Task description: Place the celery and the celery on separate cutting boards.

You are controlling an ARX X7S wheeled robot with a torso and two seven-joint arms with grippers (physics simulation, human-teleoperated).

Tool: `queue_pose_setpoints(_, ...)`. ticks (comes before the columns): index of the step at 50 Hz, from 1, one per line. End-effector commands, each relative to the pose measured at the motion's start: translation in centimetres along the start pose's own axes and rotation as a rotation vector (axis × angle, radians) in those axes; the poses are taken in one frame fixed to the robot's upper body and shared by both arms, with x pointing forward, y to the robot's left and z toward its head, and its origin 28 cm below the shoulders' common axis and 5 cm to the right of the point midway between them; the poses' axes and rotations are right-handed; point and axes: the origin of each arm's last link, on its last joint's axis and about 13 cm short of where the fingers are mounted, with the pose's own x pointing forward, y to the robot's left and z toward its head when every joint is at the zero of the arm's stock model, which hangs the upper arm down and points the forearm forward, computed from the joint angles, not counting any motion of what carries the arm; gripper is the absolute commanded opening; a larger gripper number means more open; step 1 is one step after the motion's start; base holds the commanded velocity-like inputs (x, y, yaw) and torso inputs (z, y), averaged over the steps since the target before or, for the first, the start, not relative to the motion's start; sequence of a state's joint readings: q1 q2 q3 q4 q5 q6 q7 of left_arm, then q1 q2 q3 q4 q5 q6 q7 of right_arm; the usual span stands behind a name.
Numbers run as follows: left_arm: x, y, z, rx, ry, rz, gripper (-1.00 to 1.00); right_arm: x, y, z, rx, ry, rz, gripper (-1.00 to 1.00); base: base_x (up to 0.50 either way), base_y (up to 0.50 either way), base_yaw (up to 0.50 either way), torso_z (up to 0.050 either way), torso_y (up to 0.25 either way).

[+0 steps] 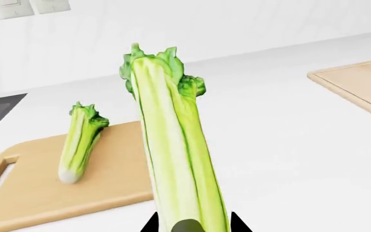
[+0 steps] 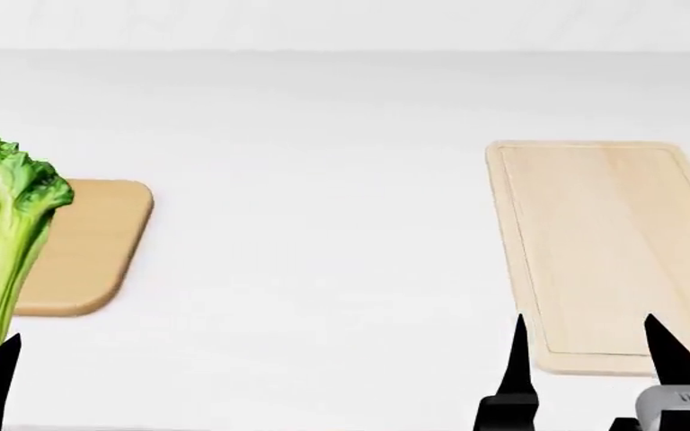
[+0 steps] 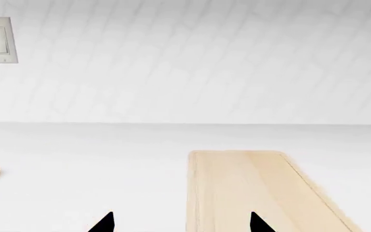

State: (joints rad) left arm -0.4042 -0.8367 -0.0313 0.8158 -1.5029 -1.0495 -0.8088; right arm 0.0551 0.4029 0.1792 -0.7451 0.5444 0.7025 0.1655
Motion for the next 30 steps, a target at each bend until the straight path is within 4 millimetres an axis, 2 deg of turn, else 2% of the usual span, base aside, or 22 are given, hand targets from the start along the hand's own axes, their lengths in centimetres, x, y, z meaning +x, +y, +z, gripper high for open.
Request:
queue_pose_setpoints(1,-0.1,0.16,0.47,-0.028,-0.016,0.022,-1.0,-0.04,-0.05,-0.02,-0.007,0.01,-0.009,1.0,-0.02,-0.5,0.0,0.0,0.0)
queue_pose_setpoints(24,0.0,0.35,0.34,-0.036,-0.017,0.022,-1.0,0.06,0.14,-0.31,-0.027,-0.002,0.006,1.0,0.01,-0.5,0.0,0.0,0.0)
queue_pose_setpoints(30,0.15,0.14,0.2,-0.034,-0.015,0.017,-1.0,0.05,0.18,-0.29,-0.03,-0.007,0.01,1.0,0.16,-0.3,0.0,0.0,0.0)
